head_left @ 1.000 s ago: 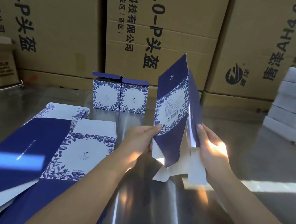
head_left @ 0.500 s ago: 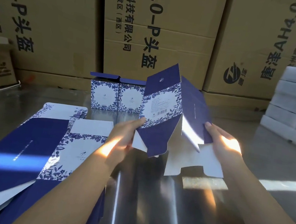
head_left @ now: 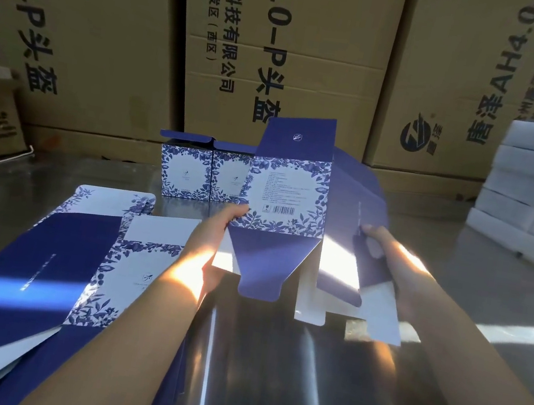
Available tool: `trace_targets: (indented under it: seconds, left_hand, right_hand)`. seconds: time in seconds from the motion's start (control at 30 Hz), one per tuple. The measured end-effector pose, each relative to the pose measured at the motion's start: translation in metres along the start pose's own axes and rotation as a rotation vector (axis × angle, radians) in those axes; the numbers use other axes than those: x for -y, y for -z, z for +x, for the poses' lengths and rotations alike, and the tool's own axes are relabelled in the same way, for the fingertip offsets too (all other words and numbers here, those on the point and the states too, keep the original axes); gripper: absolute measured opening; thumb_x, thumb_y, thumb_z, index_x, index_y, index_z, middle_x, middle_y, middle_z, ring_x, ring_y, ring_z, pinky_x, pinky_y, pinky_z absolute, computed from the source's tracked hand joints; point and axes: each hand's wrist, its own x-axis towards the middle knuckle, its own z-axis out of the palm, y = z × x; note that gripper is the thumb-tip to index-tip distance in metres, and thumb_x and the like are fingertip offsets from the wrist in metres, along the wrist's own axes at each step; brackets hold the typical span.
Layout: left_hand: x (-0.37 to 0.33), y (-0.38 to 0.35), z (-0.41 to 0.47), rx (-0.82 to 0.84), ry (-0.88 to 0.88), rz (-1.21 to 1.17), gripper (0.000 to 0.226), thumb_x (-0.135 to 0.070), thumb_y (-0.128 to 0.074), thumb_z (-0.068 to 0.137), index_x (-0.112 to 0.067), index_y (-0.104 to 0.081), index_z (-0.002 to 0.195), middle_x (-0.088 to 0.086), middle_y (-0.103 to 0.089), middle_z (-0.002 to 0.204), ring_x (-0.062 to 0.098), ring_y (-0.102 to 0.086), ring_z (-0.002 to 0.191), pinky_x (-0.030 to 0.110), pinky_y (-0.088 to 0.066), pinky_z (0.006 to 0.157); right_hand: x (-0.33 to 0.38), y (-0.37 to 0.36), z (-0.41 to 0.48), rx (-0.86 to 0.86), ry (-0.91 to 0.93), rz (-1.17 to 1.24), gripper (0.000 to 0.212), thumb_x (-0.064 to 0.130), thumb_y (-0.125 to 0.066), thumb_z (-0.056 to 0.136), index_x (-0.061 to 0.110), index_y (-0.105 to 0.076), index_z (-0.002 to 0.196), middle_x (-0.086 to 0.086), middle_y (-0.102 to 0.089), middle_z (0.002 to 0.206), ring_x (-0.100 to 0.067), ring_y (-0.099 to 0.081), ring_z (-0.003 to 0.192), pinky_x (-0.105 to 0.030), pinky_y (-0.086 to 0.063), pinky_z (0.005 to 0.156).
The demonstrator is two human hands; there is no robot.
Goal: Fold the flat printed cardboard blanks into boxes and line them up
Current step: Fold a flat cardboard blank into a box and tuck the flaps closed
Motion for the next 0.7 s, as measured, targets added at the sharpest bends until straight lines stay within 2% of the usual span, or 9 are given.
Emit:
trace_targets:
  seconds: [0.1,0.17,0.23,0.3,0.37,0.43,0.53,0.63,0.7]
  left_hand:
    - [0.000,-0.001,-0.001,-0.003,0.004,-0.001,0.056,-0.046,-0.077,0.041,-0.019,-0.075,0.089,0.017,-0.064,0.114,0.037,-0.060,0.106,0.054,-0.042,0.100]
    - [0.000,0.001,0.000,0.024,0.028,-0.017,0.044,-0.041,-0.077,0.046,-0.019,-0.075,0.084,0.015,-0.069,0.096,0.034,-0.065,0.090,0.051,-0.046,0.096]
    - [0.001,0.003,0.002,0.090,0.050,-0.056,0.027,-0.032,-0.077,0.056,-0.018,-0.074,0.079,0.011,-0.069,0.076,0.029,-0.066,0.067,0.042,-0.052,0.077]
    - [0.004,0.004,0.002,0.192,0.055,-0.062,0.018,-0.025,-0.077,0.058,-0.017,-0.076,0.074,0.008,-0.070,0.070,0.026,-0.066,0.057,0.034,-0.054,0.063]
    - [0.007,0.004,0.000,0.249,0.078,-0.036,0.027,-0.025,-0.081,0.053,-0.015,-0.078,0.077,0.009,-0.072,0.078,0.026,-0.069,0.064,0.035,-0.057,0.067]
    - [0.009,0.005,0.001,0.237,0.108,-0.008,0.032,-0.024,-0.085,0.046,-0.013,-0.078,0.075,0.010,-0.071,0.078,0.027,-0.068,0.064,0.037,-0.056,0.068]
    - [0.008,0.006,0.001,0.186,0.112,0.013,0.024,-0.016,-0.085,0.043,-0.013,-0.075,0.065,0.011,-0.066,0.066,0.027,-0.064,0.057,0.040,-0.054,0.068]
    - [0.009,0.006,0.002,0.160,0.106,0.025,0.010,-0.013,-0.081,0.055,-0.013,-0.072,0.060,0.011,-0.061,0.064,0.027,-0.060,0.057,0.041,-0.052,0.070]
    - [0.007,0.006,0.003,0.144,0.107,0.042,0.017,-0.013,-0.081,0.053,-0.011,-0.074,0.069,0.014,-0.062,0.072,0.030,-0.061,0.065,0.048,-0.052,0.077]
  right_hand:
    - [0.000,0.000,-0.001,0.055,-0.005,-0.043,0.057,0.045,-0.084,0.046,0.013,-0.065,0.088,-0.002,-0.067,0.057,-0.017,-0.064,0.044,-0.024,-0.047,0.040]
    - [-0.001,0.002,0.001,0.073,0.005,-0.026,0.064,0.041,-0.085,0.041,0.011,-0.064,0.094,-0.005,-0.070,0.064,-0.020,-0.067,0.050,-0.027,-0.049,0.044]
    - [-0.002,0.006,0.003,0.066,0.016,-0.041,0.067,0.037,-0.086,0.043,0.011,-0.065,0.101,-0.008,-0.073,0.074,-0.024,-0.069,0.057,-0.031,-0.052,0.049]
    - [-0.001,0.009,0.004,0.069,0.029,-0.069,0.069,0.036,-0.087,0.043,0.013,-0.065,0.105,-0.009,-0.074,0.082,-0.026,-0.071,0.063,-0.033,-0.053,0.053]
    - [-0.002,0.009,0.005,0.053,0.045,-0.107,0.075,0.037,-0.088,0.038,0.015,-0.065,0.105,-0.009,-0.074,0.084,-0.027,-0.071,0.066,-0.035,-0.054,0.059]
    - [-0.003,0.010,0.007,0.046,0.052,-0.128,0.079,0.038,-0.089,0.032,0.016,-0.066,0.105,-0.009,-0.075,0.086,-0.028,-0.071,0.069,-0.038,-0.054,0.064]
    - [-0.005,0.012,0.009,0.042,0.055,-0.145,0.076,0.037,-0.089,0.032,0.018,-0.067,0.103,-0.008,-0.075,0.087,-0.029,-0.072,0.072,-0.038,-0.055,0.062]
    - [-0.005,0.013,0.009,0.051,0.064,-0.139,0.072,0.036,-0.089,0.035,0.018,-0.068,0.102,-0.008,-0.075,0.088,-0.030,-0.073,0.074,-0.039,-0.056,0.063]
    - [-0.005,0.013,0.010,0.060,0.065,-0.132,0.072,0.035,-0.089,0.036,0.017,-0.068,0.103,-0.009,-0.075,0.090,-0.031,-0.072,0.078,-0.042,-0.057,0.068]
